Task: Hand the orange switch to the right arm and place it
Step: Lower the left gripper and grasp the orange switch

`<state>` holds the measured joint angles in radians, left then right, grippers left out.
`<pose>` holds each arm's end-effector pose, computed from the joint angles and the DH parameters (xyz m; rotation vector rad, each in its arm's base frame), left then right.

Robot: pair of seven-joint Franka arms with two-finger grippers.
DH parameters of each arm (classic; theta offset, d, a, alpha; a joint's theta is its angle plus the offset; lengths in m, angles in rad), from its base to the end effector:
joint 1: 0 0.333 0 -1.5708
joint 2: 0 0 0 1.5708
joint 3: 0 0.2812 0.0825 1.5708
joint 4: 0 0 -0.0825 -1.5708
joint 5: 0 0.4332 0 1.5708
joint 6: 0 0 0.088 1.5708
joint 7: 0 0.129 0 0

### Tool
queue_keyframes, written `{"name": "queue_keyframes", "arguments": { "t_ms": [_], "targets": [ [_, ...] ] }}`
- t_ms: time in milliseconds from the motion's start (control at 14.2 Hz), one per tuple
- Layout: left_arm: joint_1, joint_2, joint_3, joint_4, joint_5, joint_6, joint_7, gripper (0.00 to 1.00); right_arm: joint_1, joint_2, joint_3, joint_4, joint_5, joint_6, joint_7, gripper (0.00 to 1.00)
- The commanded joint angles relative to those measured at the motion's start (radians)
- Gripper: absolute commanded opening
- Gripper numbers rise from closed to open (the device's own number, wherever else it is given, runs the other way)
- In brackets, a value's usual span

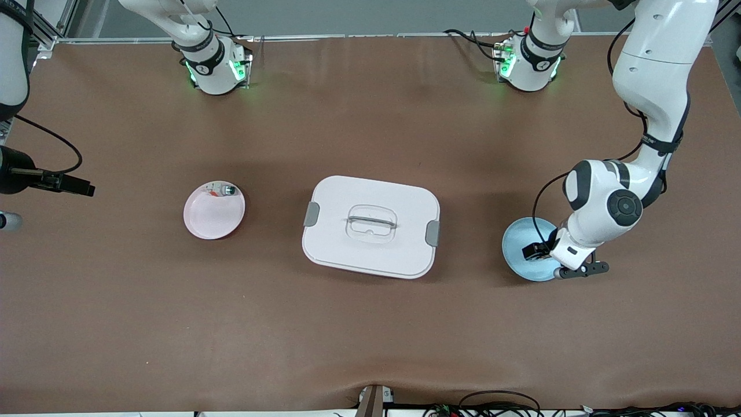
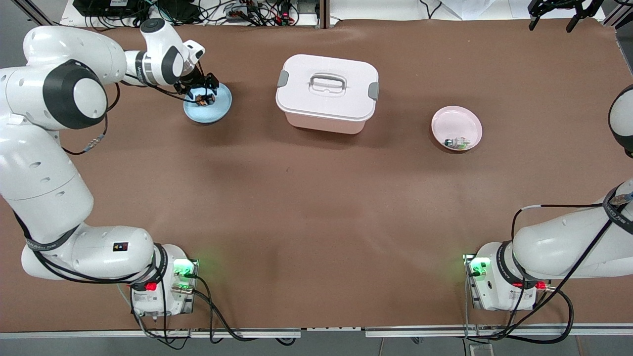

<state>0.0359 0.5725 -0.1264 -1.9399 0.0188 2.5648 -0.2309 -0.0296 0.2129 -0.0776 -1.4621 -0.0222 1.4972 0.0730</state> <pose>0.6361 -0.0609 0.1016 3.0670 0.2256 0.0727 0.6396 -0.0682 0.4853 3.0812 -0.2774 -0.2758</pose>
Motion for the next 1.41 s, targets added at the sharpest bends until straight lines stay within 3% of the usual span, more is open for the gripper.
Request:
{"name": "queue_keyframes", "arguments": {
  "t_ms": [0,422,633,915,985,1337],
  "targets": [
    [0.002,0.004,0.002,-0.008,0.018,0.018,-0.016,1.0,-0.003,-0.001,0.006,0.005,-0.005,0.008,0.013,1.0],
    [0.004,0.007,0.002,-0.021,0.02,0.02,-0.016,1.0,-0.006,-0.01,0.006,-0.041,0.074,0.11,0.008,1.0],
    [0.006,0.01,0.002,-0.03,0.02,0.018,-0.016,0.77,0.0,-0.014,0.006,-0.049,0.074,0.159,0.005,1.0],
    [0.009,-0.019,0.002,-0.03,0.02,-0.006,-0.016,0.1,-0.001,-0.02,0.006,-0.072,0.068,0.205,-0.015,1.0],
    [0.009,-0.038,0.002,-0.027,0.02,-0.032,-0.016,0.02,-0.001,-0.018,0.006,-0.072,0.064,0.212,-0.016,1.0],
    [0.002,-0.181,-0.01,-0.013,0.018,-0.213,-0.019,0.0,-0.013,-0.012,0.002,-0.061,0.067,0.209,-0.171,1.0]
  ]
}}
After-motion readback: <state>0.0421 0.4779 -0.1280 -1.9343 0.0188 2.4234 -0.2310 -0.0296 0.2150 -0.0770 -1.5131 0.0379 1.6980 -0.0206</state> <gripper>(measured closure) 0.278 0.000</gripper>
